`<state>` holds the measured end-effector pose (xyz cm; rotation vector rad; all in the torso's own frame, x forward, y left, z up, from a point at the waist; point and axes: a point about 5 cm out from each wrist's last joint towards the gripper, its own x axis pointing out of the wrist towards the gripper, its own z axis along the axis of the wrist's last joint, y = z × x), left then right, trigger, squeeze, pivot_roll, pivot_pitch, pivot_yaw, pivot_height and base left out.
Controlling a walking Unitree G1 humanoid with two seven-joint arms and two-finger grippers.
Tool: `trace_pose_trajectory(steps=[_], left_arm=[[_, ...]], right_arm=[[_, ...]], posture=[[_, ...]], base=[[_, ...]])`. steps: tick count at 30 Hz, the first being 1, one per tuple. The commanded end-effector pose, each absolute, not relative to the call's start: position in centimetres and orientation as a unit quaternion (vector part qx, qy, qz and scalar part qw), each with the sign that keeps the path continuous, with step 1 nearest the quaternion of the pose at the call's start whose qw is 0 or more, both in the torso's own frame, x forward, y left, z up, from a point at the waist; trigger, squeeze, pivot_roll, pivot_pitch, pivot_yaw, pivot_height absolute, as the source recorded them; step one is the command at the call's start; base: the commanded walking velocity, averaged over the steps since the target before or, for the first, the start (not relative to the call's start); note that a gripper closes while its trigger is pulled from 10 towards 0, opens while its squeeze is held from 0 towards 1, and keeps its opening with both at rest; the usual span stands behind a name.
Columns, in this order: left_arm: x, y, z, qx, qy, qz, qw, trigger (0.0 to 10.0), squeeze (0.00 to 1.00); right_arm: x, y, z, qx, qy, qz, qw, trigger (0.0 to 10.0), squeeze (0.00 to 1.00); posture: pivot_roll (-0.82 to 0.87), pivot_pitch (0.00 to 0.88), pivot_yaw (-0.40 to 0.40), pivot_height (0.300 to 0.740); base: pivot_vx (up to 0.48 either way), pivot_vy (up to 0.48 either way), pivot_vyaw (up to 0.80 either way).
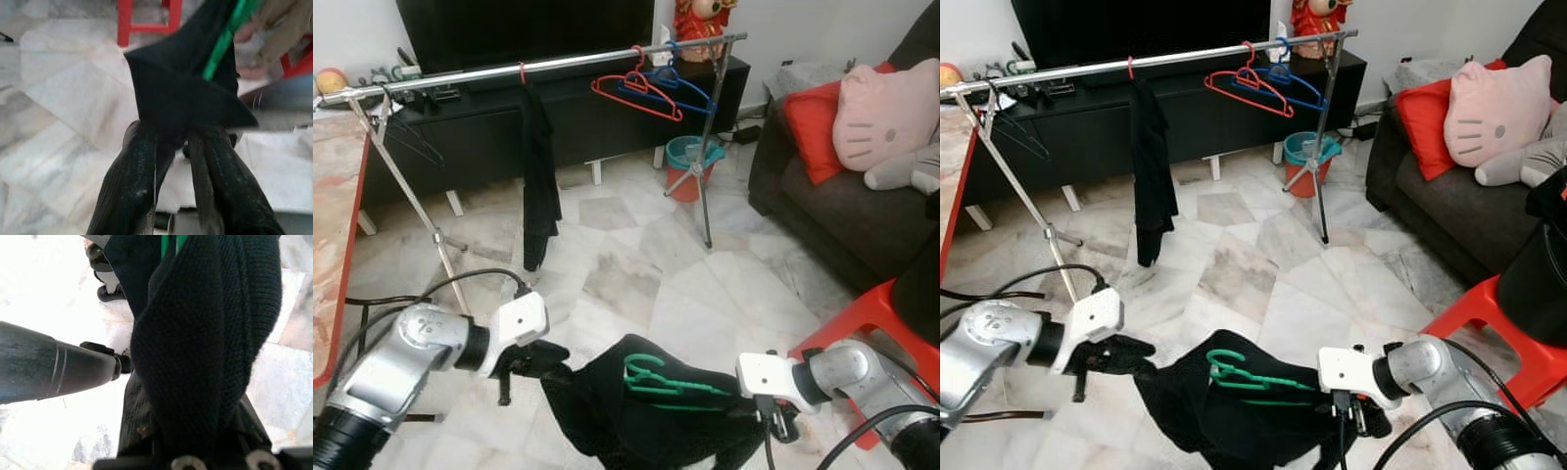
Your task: Hang hanger
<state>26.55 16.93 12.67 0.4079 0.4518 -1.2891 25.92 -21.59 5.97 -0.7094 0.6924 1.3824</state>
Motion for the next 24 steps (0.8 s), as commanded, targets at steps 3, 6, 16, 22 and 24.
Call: trace_pose_trajectory(steps=[3, 6, 16, 22, 24], left_arm=[[27.1, 17.3, 14.7, 0.16, 0.163, -0.581, 0.781, 10.0, 0.0], [26.9, 17.4, 15.4, 0.148, 0.154, -0.592, 0.777, 10.0, 0.0], [24.8, 16.0, 15.2, 0.111, 0.17, -0.655, 0.727, 10.0, 0.0], [25.9, 14.6, 14.4, 0.094, 0.162, -0.616, 0.765, 10.0, 0.0], [26.4, 14.2, 14.1, 0.095, 0.154, -0.6, 0.779, 10.0, 0.0]], right_arm=[[26.5, -21.5, 7.2, -0.315, 0.284, 0.622, 0.659, 0.0, 0.0], [26.5, -21.6, 7.0, -0.312, 0.291, 0.625, 0.653, 0.0, 0.0], [27.6, -20.3, 6.8, -0.307, 0.271, 0.615, 0.674, 0.0, 0.0], [28.5, -18.9, 7.5, -0.302, 0.248, 0.624, 0.676, 0.0, 0.0], [28.5, -18.5, 7.6, -0.295, 0.244, 0.634, 0.672, 0.0, 0.0]], posture=[[0.08, 0.0, -0.042, 0.74], [0.08, 0.0, -0.042, 0.74], [0.08, 0.0, -0.039, 0.74], [0.07, 0.0, -0.036, 0.74], [0.07, 0.0, -0.037, 0.74]], base=[[0.0, 0.0, 0.0], [0.0, 0.0, 0.0], [0.0, 0.0, 0.0], [0.0, 0.0, 0.0], [0.0, 0.0, 0.0]])
